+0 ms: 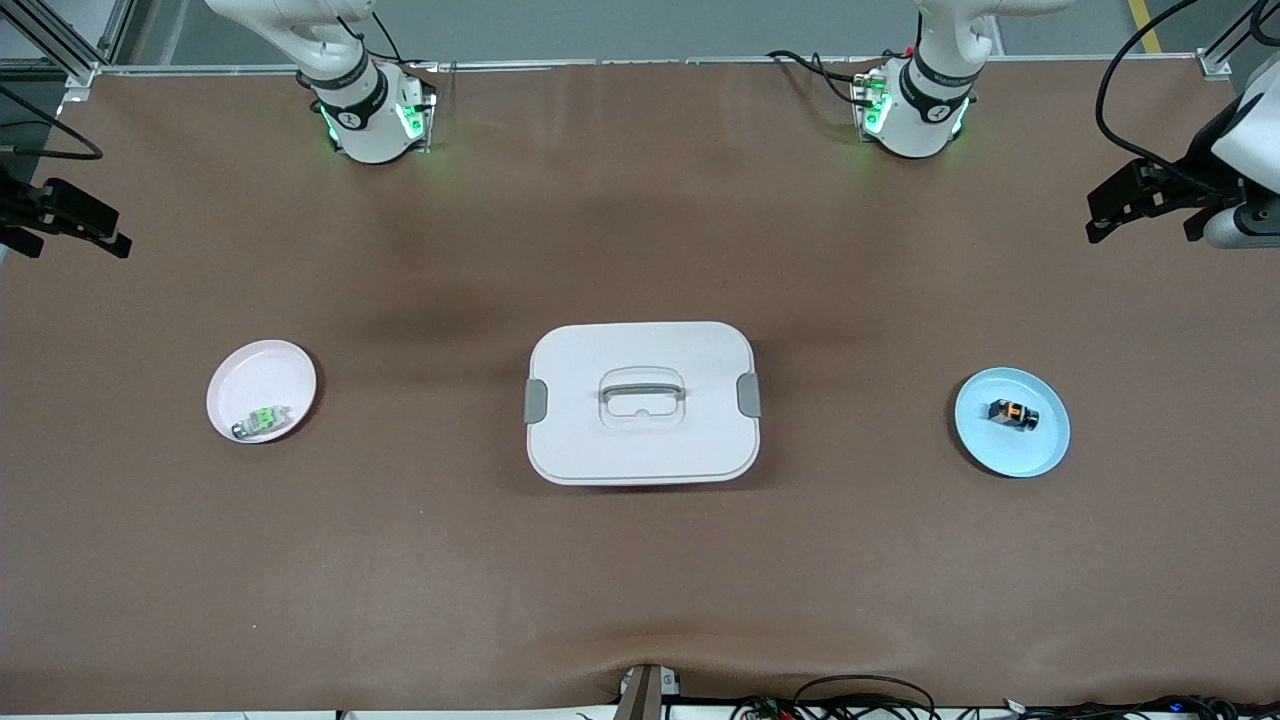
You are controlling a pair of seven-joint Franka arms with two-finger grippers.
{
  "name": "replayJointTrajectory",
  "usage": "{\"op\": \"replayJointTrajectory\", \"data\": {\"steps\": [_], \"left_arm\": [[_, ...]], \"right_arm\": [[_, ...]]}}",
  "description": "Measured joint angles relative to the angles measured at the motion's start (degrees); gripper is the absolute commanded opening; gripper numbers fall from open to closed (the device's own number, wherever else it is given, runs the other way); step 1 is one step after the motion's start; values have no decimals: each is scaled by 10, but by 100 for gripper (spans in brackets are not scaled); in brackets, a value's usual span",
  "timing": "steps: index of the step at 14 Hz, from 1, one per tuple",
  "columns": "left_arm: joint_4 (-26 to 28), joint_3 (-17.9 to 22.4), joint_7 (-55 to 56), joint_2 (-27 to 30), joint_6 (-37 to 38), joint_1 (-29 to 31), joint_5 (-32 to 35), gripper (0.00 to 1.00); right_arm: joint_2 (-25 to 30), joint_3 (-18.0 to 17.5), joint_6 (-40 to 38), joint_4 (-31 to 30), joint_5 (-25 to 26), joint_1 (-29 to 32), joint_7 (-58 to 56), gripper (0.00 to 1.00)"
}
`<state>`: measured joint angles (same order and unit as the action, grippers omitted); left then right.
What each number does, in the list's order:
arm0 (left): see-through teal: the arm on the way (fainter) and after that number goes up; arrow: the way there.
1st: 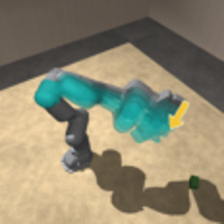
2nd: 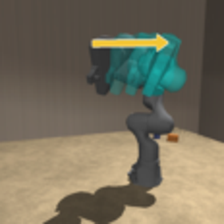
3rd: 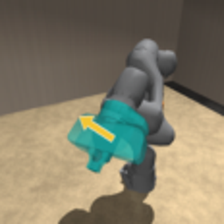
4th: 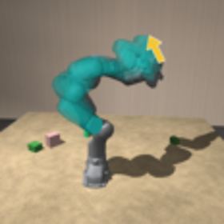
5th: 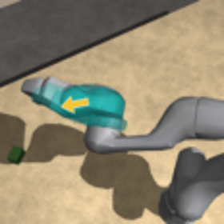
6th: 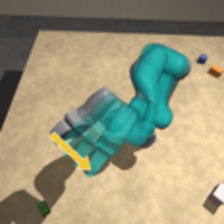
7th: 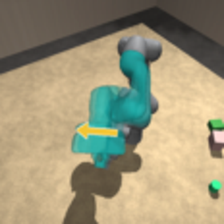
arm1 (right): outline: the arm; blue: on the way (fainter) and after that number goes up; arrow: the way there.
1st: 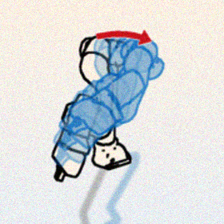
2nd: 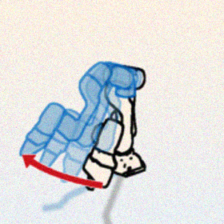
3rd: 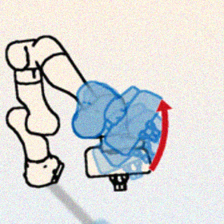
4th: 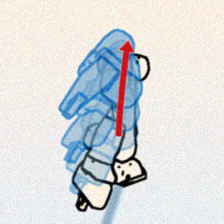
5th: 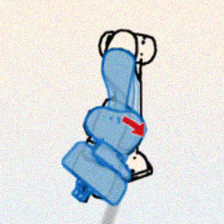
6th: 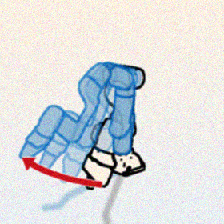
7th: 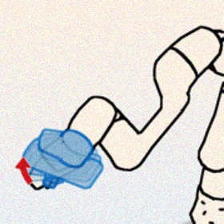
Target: Transfer orange switch to right arm and place
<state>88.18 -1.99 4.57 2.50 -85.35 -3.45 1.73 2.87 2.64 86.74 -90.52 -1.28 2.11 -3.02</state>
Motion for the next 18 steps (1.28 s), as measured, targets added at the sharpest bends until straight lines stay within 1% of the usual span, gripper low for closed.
{"op": "replayJointTrajectory", "data": {"steps": [8,10,13,16,18], "left_arm": [[0,1,-2,-1,2,4,0,100],[0,2,-13,-9,2,6,0,100],[1,3,-31,-37,1,22,0,100],[5,4,-79,-66,-25,48,0,100],[27,4,-98,-75,-64,59,0,100]], "right_arm": [[0,0,0,0,0,0,0,100],[0,0,0,0,0,0,0,100],[0,0,0,0,0,0,0,100],[0,0,1,0,0,0,0,100],[0,0,1,1,0,0,0,100]]}}
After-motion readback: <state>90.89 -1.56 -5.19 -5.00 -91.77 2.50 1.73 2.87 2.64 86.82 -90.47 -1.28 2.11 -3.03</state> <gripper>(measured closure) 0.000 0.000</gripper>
